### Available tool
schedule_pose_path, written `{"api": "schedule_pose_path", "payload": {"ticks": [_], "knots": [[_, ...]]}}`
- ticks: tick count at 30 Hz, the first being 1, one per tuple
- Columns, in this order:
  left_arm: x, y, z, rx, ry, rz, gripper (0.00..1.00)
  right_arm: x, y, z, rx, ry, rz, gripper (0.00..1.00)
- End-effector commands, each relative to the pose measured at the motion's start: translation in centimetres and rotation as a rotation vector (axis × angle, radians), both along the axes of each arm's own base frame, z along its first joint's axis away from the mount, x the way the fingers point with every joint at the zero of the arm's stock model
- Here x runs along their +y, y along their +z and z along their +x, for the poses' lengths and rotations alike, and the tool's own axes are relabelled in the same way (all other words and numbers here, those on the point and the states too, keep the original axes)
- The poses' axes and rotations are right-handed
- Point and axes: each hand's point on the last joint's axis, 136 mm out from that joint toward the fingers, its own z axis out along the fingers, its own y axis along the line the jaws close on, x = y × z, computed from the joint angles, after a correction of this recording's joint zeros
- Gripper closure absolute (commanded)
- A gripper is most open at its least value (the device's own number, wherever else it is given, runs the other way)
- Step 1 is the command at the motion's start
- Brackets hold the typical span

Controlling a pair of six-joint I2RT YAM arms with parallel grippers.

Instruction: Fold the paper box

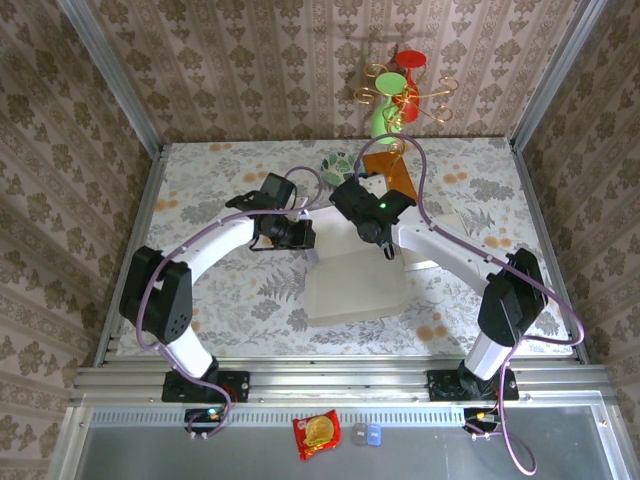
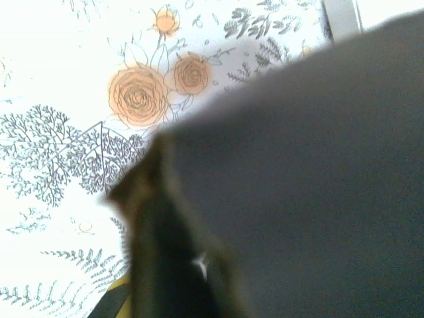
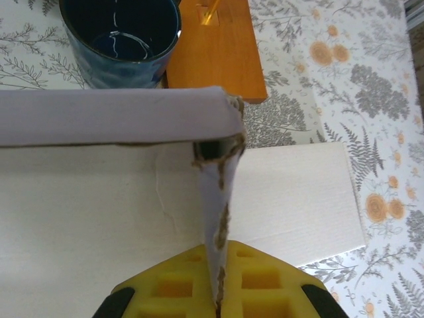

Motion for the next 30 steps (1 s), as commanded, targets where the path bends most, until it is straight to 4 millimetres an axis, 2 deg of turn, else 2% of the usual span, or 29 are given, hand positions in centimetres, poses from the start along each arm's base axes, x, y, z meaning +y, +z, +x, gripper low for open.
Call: {"api": "schedule_pose_path", "payload": {"ticks": [1, 11, 20, 22, 23, 26, 30], "knots": [[0.7, -0.1, -0.5, 0.050, -0.005, 0.030, 1.00, -1.6, -0.8, -0.5, 0.058, -0.003, 0.029, 0.94], [0.5, -0.5, -0.9, 0.082, -0.018, 0.028, 1.00, -1.0, -1.8, 0.0, 0.095, 0.034, 0.133, 0.72], [0.4, -0.7, -0.9, 0.088, -0.024, 0.026, 1.00, -1.4, -2.8, 0.0, 0.116, 0.033, 0.159, 0.65], [0.4, -0.7, -0.8, 0.088, -0.024, 0.027, 1.00, -1.3, -2.9, 0.2, 0.116, 0.032, 0.159, 0.68], [0.4, -0.8, -0.9, 0.090, -0.024, 0.027, 1.00, -1.3, -3.0, 0.2, 0.117, 0.032, 0.158, 0.72], [0.5, -1.2, -0.9, 0.095, -0.016, 0.035, 1.00, -1.3, -3.2, 0.3, 0.110, 0.012, 0.160, 1.00], [1.2, -2.2, -0.7, 0.101, 0.025, 0.073, 1.00, -1.7, -3.0, -0.5, 0.084, -0.053, 0.160, 1.00]]}}
